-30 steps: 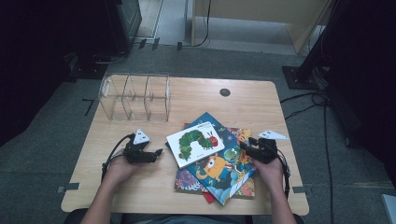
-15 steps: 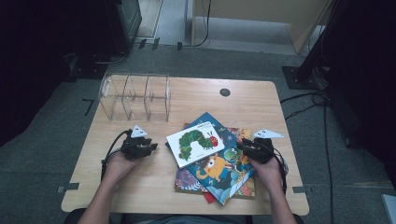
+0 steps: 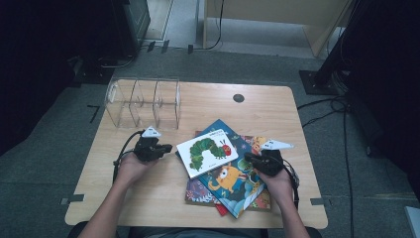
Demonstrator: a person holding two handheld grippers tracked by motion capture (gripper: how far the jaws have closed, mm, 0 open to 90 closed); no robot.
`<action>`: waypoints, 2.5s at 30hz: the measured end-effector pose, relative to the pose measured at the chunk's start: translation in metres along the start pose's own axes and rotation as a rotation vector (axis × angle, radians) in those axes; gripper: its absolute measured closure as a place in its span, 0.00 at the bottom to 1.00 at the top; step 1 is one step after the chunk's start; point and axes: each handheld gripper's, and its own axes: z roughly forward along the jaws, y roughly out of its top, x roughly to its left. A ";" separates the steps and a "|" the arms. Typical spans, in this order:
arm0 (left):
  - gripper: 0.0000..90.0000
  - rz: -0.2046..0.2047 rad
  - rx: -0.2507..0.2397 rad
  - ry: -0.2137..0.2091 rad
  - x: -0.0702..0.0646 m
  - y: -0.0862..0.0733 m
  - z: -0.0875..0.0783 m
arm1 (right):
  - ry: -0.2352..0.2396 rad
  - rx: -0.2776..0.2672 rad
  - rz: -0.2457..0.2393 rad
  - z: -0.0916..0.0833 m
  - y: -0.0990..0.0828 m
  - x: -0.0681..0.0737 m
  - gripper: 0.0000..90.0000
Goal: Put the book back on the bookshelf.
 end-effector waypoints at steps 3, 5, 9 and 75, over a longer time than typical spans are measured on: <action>0.97 0.005 0.003 -0.008 0.004 0.005 0.000 | 0.008 0.014 -0.012 0.004 0.001 0.006 0.97; 0.97 0.008 -0.006 -0.018 0.006 0.009 0.001 | 0.009 0.027 -0.022 0.007 0.001 0.008 0.97; 0.97 0.031 0.006 -0.038 0.006 0.016 0.007 | 0.013 0.041 -0.011 0.010 0.000 0.009 0.97; 0.37 0.043 0.195 -0.113 -0.002 0.068 0.030 | 0.057 0.028 -0.105 0.052 0.017 0.060 0.95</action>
